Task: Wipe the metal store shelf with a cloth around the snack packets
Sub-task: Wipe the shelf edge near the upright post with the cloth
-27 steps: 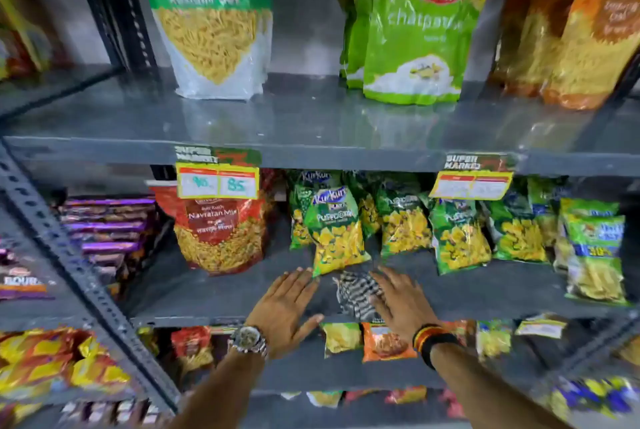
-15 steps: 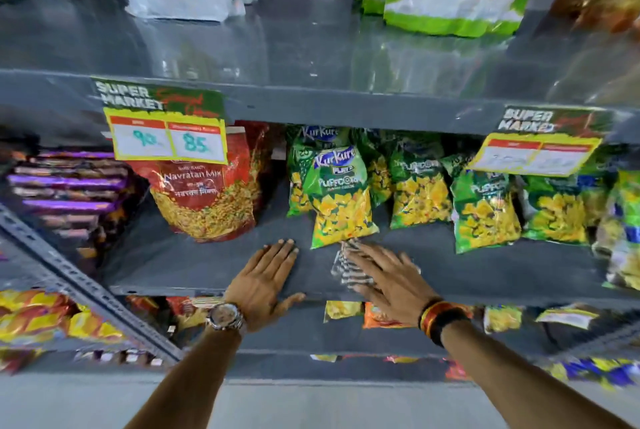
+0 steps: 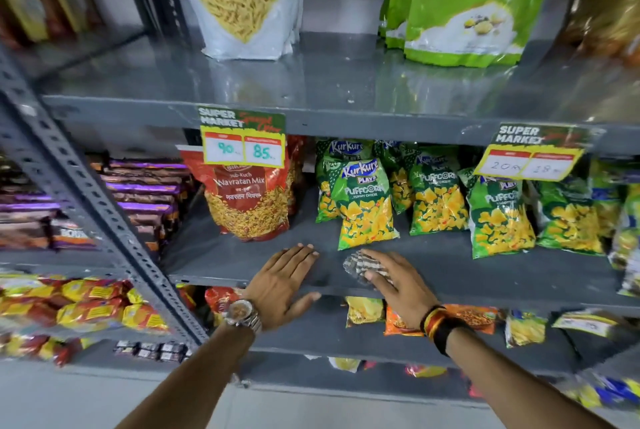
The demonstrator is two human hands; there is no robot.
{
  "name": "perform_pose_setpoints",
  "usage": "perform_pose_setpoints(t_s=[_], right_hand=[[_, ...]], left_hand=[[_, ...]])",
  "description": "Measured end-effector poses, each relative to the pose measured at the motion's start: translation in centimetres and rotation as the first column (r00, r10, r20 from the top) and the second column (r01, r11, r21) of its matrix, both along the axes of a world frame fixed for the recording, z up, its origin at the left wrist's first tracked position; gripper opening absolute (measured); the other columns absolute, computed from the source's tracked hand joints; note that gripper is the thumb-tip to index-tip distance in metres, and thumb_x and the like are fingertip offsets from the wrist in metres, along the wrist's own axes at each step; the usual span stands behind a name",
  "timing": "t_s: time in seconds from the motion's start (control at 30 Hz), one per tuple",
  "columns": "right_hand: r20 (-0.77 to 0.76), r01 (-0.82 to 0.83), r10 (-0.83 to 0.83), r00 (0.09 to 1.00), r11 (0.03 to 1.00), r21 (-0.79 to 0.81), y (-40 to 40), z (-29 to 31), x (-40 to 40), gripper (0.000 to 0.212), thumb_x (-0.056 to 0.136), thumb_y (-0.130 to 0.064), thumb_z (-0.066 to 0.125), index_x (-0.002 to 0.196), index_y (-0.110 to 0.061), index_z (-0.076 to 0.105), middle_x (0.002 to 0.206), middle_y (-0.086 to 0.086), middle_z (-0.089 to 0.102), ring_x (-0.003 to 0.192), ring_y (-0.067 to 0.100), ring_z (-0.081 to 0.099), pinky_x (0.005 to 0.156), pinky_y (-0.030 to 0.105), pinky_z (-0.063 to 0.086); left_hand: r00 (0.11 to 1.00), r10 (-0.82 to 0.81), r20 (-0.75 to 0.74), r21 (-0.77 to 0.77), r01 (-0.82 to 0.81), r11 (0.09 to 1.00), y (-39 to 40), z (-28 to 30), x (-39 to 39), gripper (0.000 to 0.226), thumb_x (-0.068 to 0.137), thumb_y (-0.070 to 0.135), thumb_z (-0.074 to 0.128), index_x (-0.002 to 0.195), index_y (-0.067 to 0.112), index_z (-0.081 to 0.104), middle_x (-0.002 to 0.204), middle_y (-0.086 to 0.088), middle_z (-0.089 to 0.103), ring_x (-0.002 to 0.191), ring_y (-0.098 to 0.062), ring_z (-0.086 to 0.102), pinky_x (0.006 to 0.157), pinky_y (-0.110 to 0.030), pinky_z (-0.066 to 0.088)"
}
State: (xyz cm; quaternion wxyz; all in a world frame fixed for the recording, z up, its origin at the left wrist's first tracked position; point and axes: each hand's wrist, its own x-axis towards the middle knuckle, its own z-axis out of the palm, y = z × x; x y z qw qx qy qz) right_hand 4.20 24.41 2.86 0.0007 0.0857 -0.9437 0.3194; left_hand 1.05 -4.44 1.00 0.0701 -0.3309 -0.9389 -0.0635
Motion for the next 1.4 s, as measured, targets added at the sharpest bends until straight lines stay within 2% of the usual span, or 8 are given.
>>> perform_pose_setpoints(t_s=[0.17,0.43,0.57,0.7,0.9,1.03,1.17,1.4], right_hand=[[0.019,-0.131,0.143,0.99,0.947,-0.294,-5.9,9.0,3.5,0.041,0.095,-0.046,0.052,0.136,-0.046,0.047,0.139,-0.02,0.052,0.128,-0.003,0.049,0.109,0.029,0.044],[-0.186,-0.362,0.326,0.927,0.907,-0.213,-18.7,25.8,4.9,0.037,0.094,-0.042,0.053,0.129,-0.054,0.051,0.132,-0.042,0.05,0.123,-0.024,0.043,0.092,-0.008,0.031],[-0.322,-0.36,0.283,0.904,0.908,-0.213,-24.3,32.6,1.1,0.037,0.094,-0.038,0.056,0.131,-0.039,0.057,0.129,-0.029,0.06,0.118,-0.016,0.053,0.091,-0.003,0.038],[-0.384,-0.324,0.265,0.885,0.941,-0.097,-29.2,37.7,-6.3,0.039,0.097,-0.03,0.055,0.136,-0.027,0.053,0.135,-0.008,0.059,0.124,0.01,0.056,0.107,0.028,0.044],[-0.338,-0.242,0.233,0.912,0.97,0.018,-36.2,39.6,-16.2,0.037,0.098,-0.006,0.053,0.135,-0.006,0.053,0.13,0.014,0.062,0.109,0.019,0.059,0.081,-0.007,0.037],[-0.284,-0.205,0.229,0.931,0.972,0.113,-39.4,39.2,-21.9,0.038,0.096,-0.007,0.054,0.134,-0.01,0.055,0.134,0.011,0.06,0.122,0.028,0.058,0.1,0.028,0.046],[-0.285,-0.044,0.094,0.954,0.983,0.176,-39.5,38.6,-27.0,0.037,0.093,-0.016,0.057,0.13,-0.024,0.058,0.132,0.003,0.062,0.121,0.026,0.058,0.086,0.026,0.042],[-0.2,0.037,-0.001,0.98,0.984,0.173,-39.0,36.6,-32.5,0.045,0.091,-0.014,0.062,0.136,-0.01,0.054,0.14,0.014,0.055,0.131,0.033,0.051,0.108,0.039,0.04]], left_hand=[[0.991,0.025,-0.133,0.201,0.002,0.98,-8.4,7.1,3.6,0.072,0.104,0.057,0.032,0.149,0.005,0.051,0.153,-0.013,0.055,0.141,-0.033,0.052,0.118,-0.044,0.038],[0.834,0.047,-0.55,0.235,0.102,0.967,-22.9,23.5,0.3,0.062,0.104,0.046,0.039,0.147,0.004,0.053,0.154,-0.012,0.053,0.143,-0.033,0.049,0.118,-0.05,0.037],[0.639,0.056,-0.768,0.137,0.079,0.987,-26.6,33.7,-4.7,0.057,0.103,0.039,0.045,0.146,0.003,0.053,0.155,-0.016,0.052,0.147,-0.035,0.044,0.124,-0.053,0.029],[0.493,-0.025,-0.87,-0.021,0.013,1.0,-28.6,39.9,-8.6,0.061,0.103,0.039,0.043,0.154,0.006,0.044,0.167,-0.015,0.035,0.158,-0.033,0.024,0.127,-0.056,0.02],[0.362,-0.043,-0.931,-0.061,-0.041,0.997,-29.4,41.2,-11.4,0.074,0.101,0.04,0.038,0.165,0.009,0.017,0.175,-0.011,0.008,0.162,-0.029,0.006,0.128,-0.061,0.01],[0.34,-0.03,-0.94,-0.043,-0.029,0.999,-29.4,40.9,-11.8,0.078,0.099,0.041,0.04,0.165,0.009,0.014,0.175,-0.01,0.007,0.162,-0.028,0.006,0.128,-0.061,0.01],[0.327,-0.034,-0.944,-0.041,-0.014,0.999,-29.3,40.8,-11.7,0.076,0.099,0.038,0.04,0.165,0.008,0.016,0.175,-0.01,0.009,0.162,-0.027,0.007,0.128,-0.061,0.009],[0.303,-0.037,-0.952,-0.04,-0.004,0.999,-29.4,40.7,-12.2,0.075,0.099,0.038,0.039,0.164,0.008,0.019,0.174,-0.011,0.012,0.162,-0.028,0.01,0.127,-0.062,0.013]])
